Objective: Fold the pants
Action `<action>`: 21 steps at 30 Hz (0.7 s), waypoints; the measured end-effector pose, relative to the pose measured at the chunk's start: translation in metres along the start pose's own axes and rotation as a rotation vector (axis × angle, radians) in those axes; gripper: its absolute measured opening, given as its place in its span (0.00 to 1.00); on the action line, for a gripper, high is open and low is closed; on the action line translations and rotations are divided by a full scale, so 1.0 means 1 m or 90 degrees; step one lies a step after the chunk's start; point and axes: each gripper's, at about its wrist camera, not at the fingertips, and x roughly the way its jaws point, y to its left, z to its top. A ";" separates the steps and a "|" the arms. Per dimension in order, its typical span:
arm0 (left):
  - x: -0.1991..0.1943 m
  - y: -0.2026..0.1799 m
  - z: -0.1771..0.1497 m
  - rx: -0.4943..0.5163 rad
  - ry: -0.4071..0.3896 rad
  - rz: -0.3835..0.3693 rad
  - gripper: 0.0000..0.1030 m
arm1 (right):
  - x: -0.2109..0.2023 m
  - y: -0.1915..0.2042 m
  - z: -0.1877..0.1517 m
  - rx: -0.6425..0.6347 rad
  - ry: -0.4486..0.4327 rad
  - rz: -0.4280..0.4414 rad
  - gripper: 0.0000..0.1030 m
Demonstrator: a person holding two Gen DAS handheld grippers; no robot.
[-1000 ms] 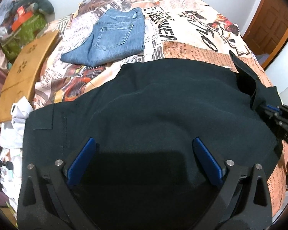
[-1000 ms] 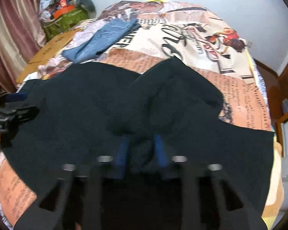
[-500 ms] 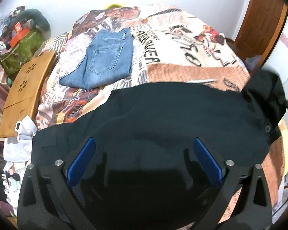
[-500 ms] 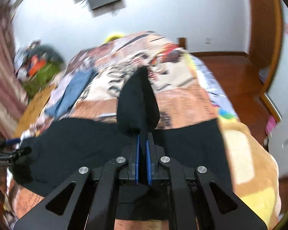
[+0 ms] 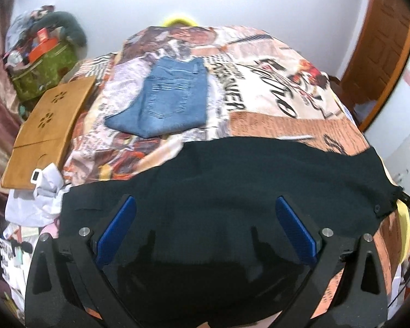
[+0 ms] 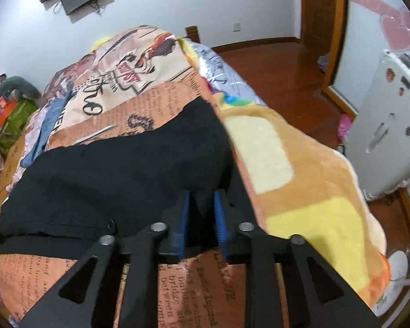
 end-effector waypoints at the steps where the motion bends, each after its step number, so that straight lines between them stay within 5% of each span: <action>1: -0.001 0.007 0.000 -0.008 -0.002 0.003 0.99 | -0.007 0.000 0.002 0.001 -0.011 -0.006 0.36; 3: -0.004 0.021 -0.001 -0.021 -0.007 0.013 0.99 | -0.016 0.003 0.006 -0.009 -0.032 -0.008 0.45; 8: -0.012 0.059 0.001 -0.046 -0.024 0.062 0.99 | -0.028 0.042 0.026 -0.073 -0.060 0.026 0.45; 21: 0.001 0.173 0.008 -0.101 0.008 0.141 0.99 | 0.003 0.231 0.055 -0.294 -0.021 0.248 0.45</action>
